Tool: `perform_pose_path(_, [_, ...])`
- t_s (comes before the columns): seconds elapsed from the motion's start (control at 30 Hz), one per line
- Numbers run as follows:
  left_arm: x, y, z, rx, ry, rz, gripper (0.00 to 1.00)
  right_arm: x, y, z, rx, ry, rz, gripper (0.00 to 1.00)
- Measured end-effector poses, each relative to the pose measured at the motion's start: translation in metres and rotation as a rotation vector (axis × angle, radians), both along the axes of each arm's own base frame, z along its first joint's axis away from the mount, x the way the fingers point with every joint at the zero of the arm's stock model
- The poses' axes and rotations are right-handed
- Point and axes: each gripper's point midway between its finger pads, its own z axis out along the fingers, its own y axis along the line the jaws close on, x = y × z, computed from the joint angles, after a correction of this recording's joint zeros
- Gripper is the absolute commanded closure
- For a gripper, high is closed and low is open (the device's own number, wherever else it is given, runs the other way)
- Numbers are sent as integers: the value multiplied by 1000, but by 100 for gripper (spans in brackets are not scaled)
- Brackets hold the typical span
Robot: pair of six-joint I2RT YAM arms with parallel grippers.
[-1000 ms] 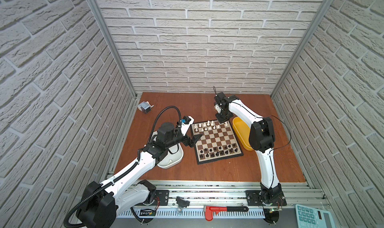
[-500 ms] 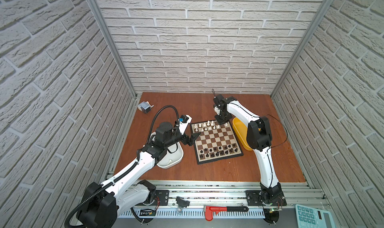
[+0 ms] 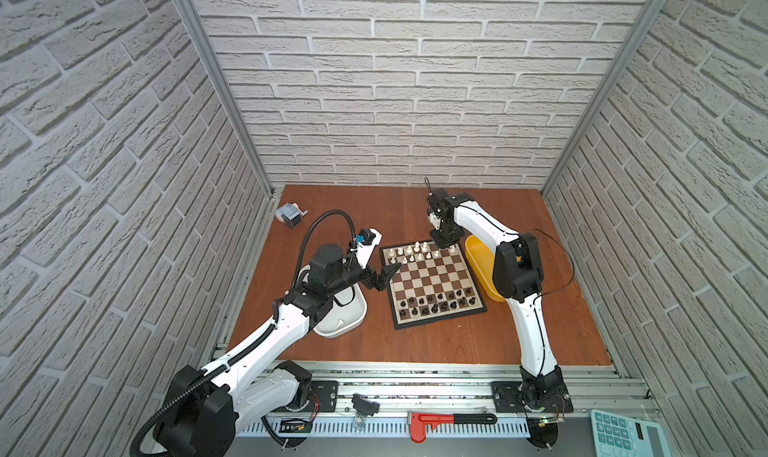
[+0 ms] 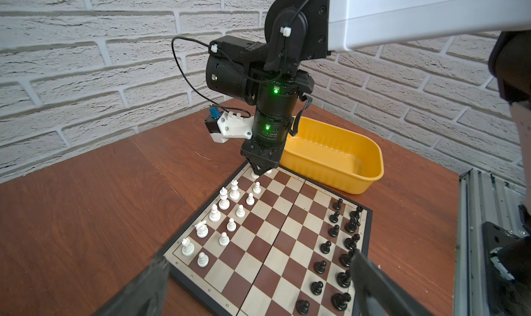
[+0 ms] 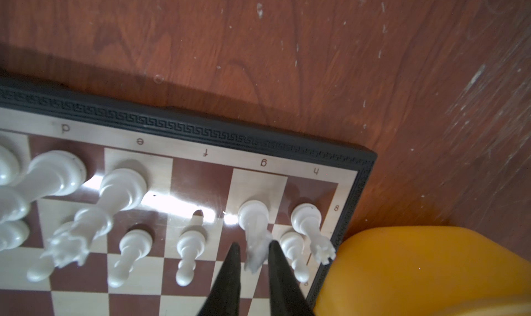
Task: Set up the chess pieces on the board
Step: 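Lower the pawn onto a square beside the white pieces and open the right gripper, then lower the left gripper onto another white pawn in the bin while the right gripper rises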
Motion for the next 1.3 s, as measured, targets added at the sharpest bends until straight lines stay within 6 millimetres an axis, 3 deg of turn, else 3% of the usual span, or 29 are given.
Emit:
perform_pose_path(0.17, [0, 0, 0, -2, 5, 4, 2, 8, 3, 1, 5, -15, -3, 73])
perform_pose_path(0.27, [7, 6, -1, -7, 19, 59, 2, 19, 6, 14, 22, -65, -12, 72])
perform_pose_path(0.37, [21, 23, -6, -16, 67, 195, 2, 32, 11, 38, 59, -154, -27, 67])
perform_pose_path(0.47, [32, 47, -15, 6, 146, 348, 2, 41, 15, 84, 112, -286, -33, 58])
perform_pose_path(0.53, [36, 63, -16, 18, 201, 427, 5, 36, 17, 123, 162, -393, -30, 48])
perform_pose_path(0.67, [42, 109, -30, -12, 371, 628, 32, 2, 17, 206, 317, -623, 5, 41])
perform_pose_path(0.73, [39, 136, -50, -30, 498, 747, 45, -14, 20, 234, 387, -707, 29, 41])
perform_pose_path(0.8, [34, 156, -73, -41, 627, 854, 50, -23, 25, 251, 442, -761, 57, 38])
perform_pose_path(0.9, [26, 176, -104, -74, 805, 1003, 52, -27, 42, 249, 492, -770, 112, 36])
perform_pose_path(0.97, [23, 180, -119, -114, 896, 1083, 52, -32, 57, 233, 511, -732, 156, 34])
perform_pose_path(1.1, [25, 186, -136, -204, 1020, 1233, 56, -50, 89, 207, 573, -650, 247, 33])
perform_pose_path(1.3, [42, 188, -161, -285, 1145, 1401, 65, -74, 123, 193, 672, -595, 345, 35])
